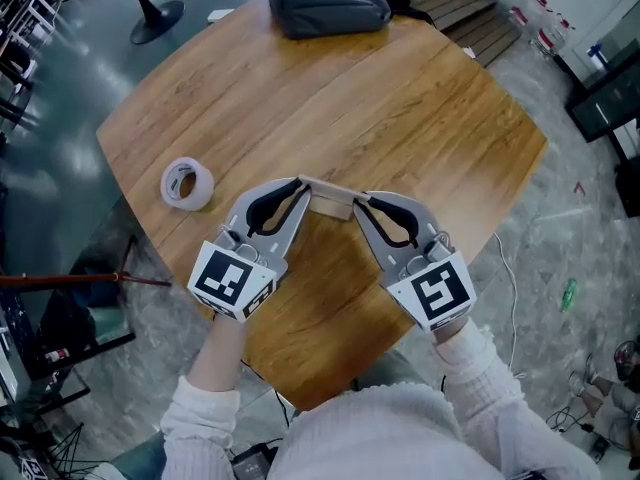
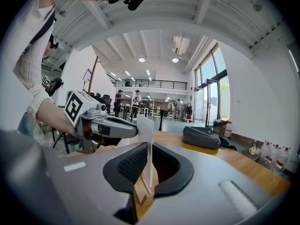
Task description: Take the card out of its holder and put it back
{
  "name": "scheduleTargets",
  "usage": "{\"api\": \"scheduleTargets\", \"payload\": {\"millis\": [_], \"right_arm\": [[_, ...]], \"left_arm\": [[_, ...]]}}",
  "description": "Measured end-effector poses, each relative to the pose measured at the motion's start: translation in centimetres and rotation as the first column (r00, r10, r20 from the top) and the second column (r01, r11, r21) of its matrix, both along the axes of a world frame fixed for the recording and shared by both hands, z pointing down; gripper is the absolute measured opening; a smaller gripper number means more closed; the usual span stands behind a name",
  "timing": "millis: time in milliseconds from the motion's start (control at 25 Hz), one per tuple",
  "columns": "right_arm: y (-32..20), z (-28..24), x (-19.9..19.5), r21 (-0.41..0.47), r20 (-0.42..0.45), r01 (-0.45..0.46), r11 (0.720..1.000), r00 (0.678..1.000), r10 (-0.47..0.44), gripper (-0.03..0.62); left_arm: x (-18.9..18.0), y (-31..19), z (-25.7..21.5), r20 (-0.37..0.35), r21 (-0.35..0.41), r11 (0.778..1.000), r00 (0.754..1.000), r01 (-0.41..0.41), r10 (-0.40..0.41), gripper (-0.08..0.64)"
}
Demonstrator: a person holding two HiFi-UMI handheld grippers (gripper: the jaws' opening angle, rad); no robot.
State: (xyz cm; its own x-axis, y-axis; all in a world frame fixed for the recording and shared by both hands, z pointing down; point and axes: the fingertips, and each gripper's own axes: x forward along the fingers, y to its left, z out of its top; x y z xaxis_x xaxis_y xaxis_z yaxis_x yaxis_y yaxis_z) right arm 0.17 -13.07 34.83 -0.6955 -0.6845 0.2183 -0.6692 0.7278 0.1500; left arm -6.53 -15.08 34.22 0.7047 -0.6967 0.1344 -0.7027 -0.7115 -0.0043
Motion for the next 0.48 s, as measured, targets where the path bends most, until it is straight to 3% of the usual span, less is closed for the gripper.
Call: {"api": "scheduleTargets", "payload": {"millis": [480], "right_arm": [[-1.7,3.1,-0.2,-0.046,-0.027,0.016,0.999,0.999,-0.017,0.032]], "left_arm": [[-0.3,-1.4,3.2,-0.020,-0.050,0.999,1.000,0.001,-0.002,0.044]]}}
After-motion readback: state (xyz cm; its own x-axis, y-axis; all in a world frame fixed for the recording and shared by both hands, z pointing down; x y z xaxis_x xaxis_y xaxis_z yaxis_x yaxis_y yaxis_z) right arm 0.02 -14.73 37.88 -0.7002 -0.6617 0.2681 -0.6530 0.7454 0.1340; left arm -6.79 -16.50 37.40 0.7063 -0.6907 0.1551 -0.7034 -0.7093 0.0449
